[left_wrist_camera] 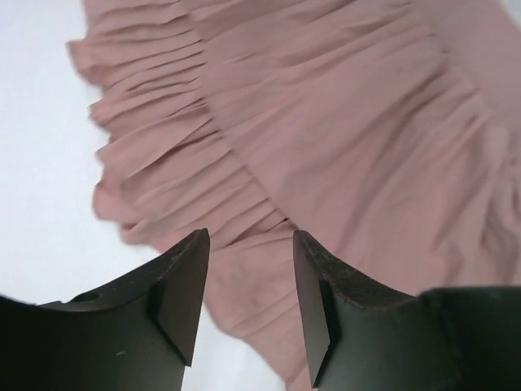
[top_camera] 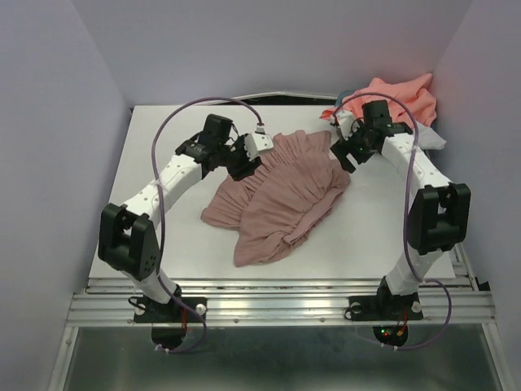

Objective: Fold and stack the skirts
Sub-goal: Flatten the skirt out

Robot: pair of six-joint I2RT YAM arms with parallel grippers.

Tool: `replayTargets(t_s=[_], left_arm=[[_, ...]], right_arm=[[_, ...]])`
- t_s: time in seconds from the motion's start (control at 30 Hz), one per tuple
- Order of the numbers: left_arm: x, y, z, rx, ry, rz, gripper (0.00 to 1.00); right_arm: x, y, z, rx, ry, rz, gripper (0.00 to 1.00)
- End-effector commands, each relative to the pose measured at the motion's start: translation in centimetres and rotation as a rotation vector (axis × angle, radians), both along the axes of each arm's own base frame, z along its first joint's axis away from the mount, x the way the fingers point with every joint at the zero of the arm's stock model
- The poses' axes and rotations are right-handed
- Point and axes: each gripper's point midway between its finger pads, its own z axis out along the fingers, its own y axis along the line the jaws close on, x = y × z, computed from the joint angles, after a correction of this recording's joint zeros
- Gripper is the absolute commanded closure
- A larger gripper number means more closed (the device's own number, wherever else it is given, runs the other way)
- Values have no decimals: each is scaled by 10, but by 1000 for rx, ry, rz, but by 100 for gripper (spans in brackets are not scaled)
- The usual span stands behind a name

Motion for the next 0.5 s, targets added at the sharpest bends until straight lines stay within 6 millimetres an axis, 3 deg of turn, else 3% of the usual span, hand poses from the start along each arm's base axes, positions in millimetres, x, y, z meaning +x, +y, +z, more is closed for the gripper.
replayTargets(t_s=[0.0, 0.07, 0.17, 0.2, 0.23, 0.3, 0.33, 0.37, 0.47], left_arm=[[35, 11, -17, -31, 84, 109, 46], [52, 18, -39, -15, 125, 165, 47], [66, 26, -61, -10, 143, 222, 49], [71, 30, -76, 11, 155, 242, 50], [75, 33, -83, 21, 153, 257, 51], [76, 38, -96, 45, 165, 275, 52], [69, 46, -101, 44, 176, 287, 52], [70, 45, -101, 41, 171, 287, 52], [55, 52, -107, 53, 187, 285, 51]], right_arm=[[21, 11, 44, 119, -24, -106, 12], [38, 23, 52, 207, 10, -189, 13], [58, 42, 47, 335, 63, -267, 16], [73, 49, 59, 399, 54, -327, 17], [81, 63, 33, 404, 111, -327, 18], [87, 71, 13, 320, 80, -320, 17], [92, 86, -18, 302, 111, -362, 14], [92, 87, -18, 301, 111, -362, 14], [100, 83, -48, 247, 112, -401, 14]])
